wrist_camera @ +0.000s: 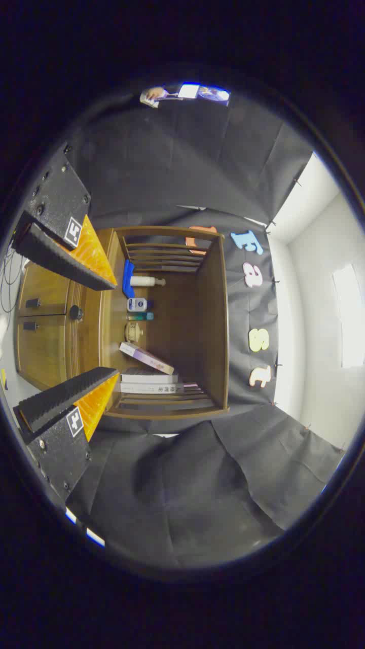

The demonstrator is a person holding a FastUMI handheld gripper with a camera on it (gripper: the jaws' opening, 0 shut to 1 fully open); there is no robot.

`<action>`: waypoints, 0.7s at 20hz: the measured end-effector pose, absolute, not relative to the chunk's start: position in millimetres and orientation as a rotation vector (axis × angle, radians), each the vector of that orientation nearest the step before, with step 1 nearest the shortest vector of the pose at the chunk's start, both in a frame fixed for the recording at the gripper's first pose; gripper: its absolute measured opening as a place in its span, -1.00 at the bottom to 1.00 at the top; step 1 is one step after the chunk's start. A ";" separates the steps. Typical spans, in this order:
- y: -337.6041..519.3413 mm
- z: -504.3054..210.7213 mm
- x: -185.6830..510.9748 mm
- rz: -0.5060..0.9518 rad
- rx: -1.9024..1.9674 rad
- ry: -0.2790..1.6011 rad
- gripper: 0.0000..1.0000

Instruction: Pull open the drawer, take out the items inside it, and place them on the countertop above the cabinet.

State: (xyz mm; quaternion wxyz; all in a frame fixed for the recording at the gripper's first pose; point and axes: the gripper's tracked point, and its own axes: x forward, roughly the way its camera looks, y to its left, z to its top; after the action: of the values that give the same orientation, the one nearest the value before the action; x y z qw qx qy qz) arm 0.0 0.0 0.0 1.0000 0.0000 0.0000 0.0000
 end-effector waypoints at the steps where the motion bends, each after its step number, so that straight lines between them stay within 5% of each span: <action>1: 3.8 -0.9 -1.0 0.006 0.004 0.005 0.98; 14: 18.4 -3.1 -2.7 0.005 -0.001 0.001 0.98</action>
State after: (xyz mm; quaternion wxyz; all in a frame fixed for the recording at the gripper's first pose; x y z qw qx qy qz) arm -2.7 18.4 -3.1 1.0000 -0.0007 0.0003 0.0027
